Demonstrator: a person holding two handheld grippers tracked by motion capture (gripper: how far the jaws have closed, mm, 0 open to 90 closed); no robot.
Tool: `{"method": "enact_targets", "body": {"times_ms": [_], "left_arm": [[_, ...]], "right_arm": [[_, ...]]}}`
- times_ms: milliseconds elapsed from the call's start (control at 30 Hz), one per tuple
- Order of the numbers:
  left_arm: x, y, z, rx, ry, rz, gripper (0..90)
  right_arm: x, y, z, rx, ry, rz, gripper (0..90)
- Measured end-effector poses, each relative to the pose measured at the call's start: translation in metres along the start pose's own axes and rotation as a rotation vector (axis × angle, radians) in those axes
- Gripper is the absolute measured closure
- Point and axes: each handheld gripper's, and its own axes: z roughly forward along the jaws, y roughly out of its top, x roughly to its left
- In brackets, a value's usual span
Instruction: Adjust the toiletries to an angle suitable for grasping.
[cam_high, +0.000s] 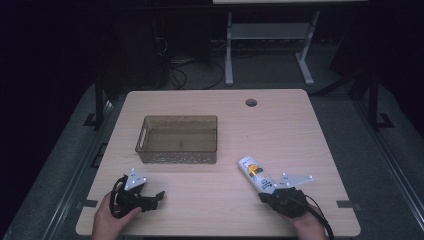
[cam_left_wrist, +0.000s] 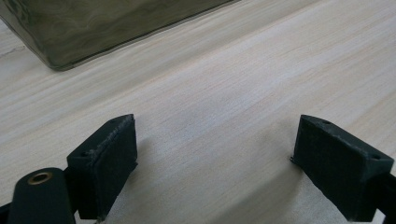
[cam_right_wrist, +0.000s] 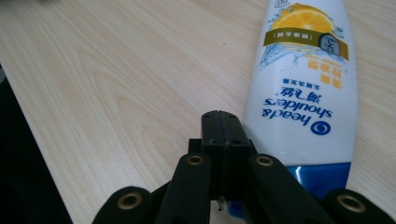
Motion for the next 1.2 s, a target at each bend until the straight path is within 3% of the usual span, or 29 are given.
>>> {"method": "enact_targets", "body": {"times_ms": [1200], "left_arm": [[0.000,0.000,0.000,0.000,-0.003,0.001,12.4]], "right_arm": [[-0.039,-0.006,-0.017,-0.011,-0.106,0.085,89.6]]}}
